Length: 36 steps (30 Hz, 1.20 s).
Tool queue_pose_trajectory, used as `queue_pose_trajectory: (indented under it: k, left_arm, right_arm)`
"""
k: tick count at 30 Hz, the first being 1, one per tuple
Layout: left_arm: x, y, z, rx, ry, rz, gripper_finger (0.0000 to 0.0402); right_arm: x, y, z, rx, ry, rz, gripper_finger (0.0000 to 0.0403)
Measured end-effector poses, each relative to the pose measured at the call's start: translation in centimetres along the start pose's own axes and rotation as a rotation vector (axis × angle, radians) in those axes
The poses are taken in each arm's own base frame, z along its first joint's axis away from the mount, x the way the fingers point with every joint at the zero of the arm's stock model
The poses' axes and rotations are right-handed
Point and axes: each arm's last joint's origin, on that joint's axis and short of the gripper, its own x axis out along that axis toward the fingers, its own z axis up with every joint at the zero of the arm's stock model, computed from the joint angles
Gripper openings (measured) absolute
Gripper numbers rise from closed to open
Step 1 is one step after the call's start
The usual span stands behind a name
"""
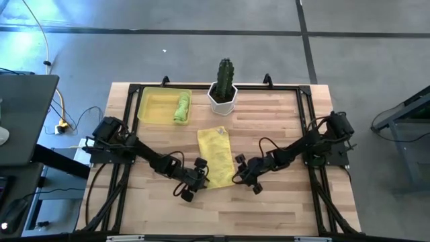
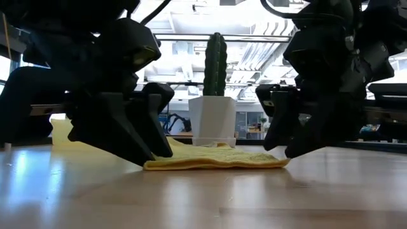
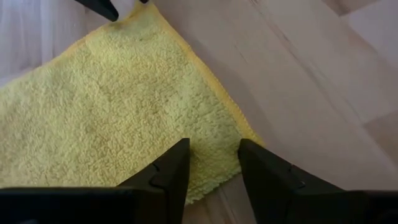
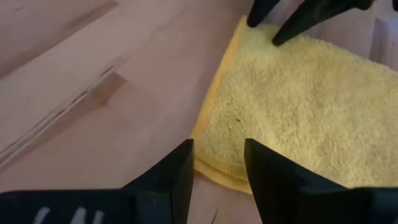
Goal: Roll microfiber towels into tight, uniform cylinder then place into a basket
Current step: Roll the yellow microfiber towel
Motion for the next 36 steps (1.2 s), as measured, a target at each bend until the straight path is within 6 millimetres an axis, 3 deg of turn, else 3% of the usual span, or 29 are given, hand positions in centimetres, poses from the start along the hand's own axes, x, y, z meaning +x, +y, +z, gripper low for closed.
queue_pose_trajectory:
  k: [20,24,32,36]
  left_arm:
    - [0.0,0.1,-0.3,-0.206,0.026,-0.045,0.0134]
    - [0.1,0.1,-0.3,-0.228,0.025,-0.034,0.0125]
    - [0.1,0.1,-0.3,-0.232,0.016,-0.014,0.0080]
    - [0.1,0.1,-0.1,-0.239,-0.018,-0.020,0.0047]
  right_arm:
    - [0.8,0.1,-0.6,-0.036,0.050,0.032,0.0132]
    - [0.9,0.2,-0.7,-0.012,0.063,0.025,0.0107]
    - [1.8,0.4,-1.5,-0.002,0.078,0.028,0.0013]
    - [1.8,0.3,-1.5,0.058,0.064,0.011,0.0007]
